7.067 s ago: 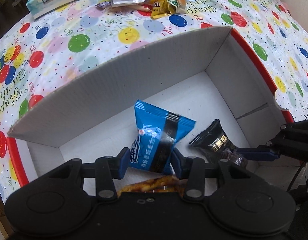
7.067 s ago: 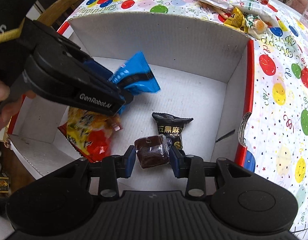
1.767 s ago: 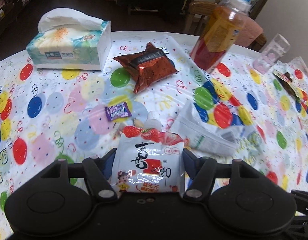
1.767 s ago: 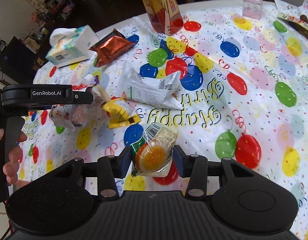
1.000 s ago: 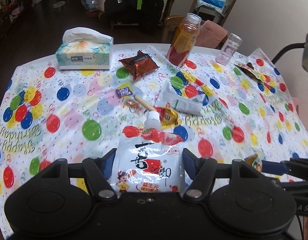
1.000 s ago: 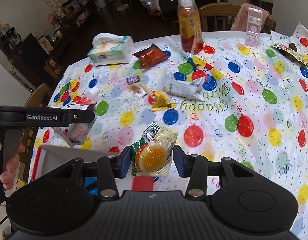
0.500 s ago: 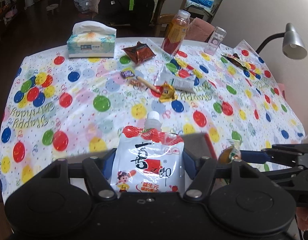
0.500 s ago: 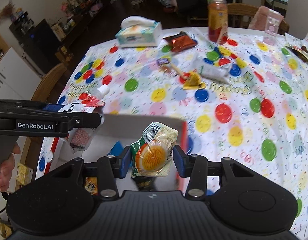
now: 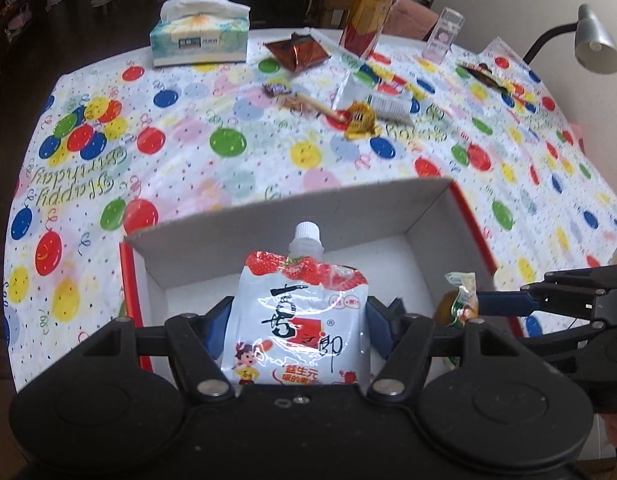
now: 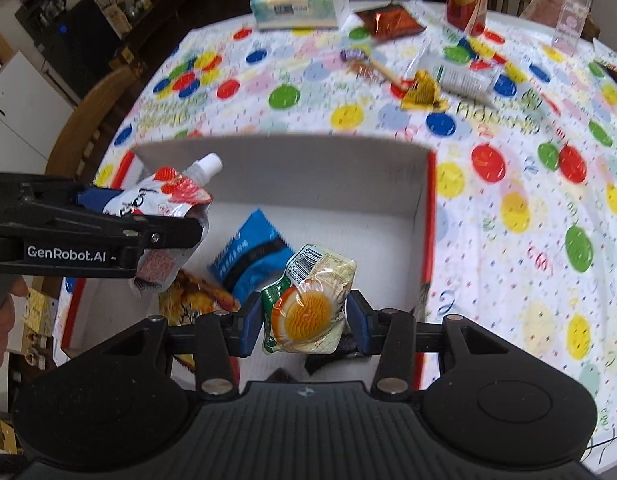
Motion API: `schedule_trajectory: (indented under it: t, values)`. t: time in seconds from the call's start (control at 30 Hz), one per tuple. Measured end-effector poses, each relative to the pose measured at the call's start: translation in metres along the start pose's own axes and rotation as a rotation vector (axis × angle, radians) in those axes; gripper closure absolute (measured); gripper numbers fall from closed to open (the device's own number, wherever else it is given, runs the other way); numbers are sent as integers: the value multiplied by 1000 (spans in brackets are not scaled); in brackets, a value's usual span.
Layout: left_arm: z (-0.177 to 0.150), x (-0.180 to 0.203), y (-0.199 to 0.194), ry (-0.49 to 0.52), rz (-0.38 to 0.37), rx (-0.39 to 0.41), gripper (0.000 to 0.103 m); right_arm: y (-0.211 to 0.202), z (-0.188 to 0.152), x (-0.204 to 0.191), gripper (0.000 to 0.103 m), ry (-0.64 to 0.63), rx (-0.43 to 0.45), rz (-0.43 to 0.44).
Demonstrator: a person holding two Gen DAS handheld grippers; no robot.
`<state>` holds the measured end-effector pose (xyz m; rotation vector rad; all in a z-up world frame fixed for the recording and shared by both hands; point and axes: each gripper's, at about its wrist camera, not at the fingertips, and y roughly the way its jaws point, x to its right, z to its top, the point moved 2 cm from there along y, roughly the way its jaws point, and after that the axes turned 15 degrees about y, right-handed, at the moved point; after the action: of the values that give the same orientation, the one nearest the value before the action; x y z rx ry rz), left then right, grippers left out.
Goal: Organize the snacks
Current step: 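Carry both held snacks over into the white box, then open both tools to drop the snacks into the box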
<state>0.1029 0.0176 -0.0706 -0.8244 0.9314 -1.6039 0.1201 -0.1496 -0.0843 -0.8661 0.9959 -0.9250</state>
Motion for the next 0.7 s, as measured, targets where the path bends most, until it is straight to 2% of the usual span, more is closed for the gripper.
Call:
schedule_trajectory:
  t: [0.53,0.7]
  values:
    - [-19,-4,30,5,-9,-59,37,42,-29,-13,59,-59,-105,-53]
    - [-21,-4,35,5,-15,-72,37,49,-32,-11,55,-48,-122,-57]
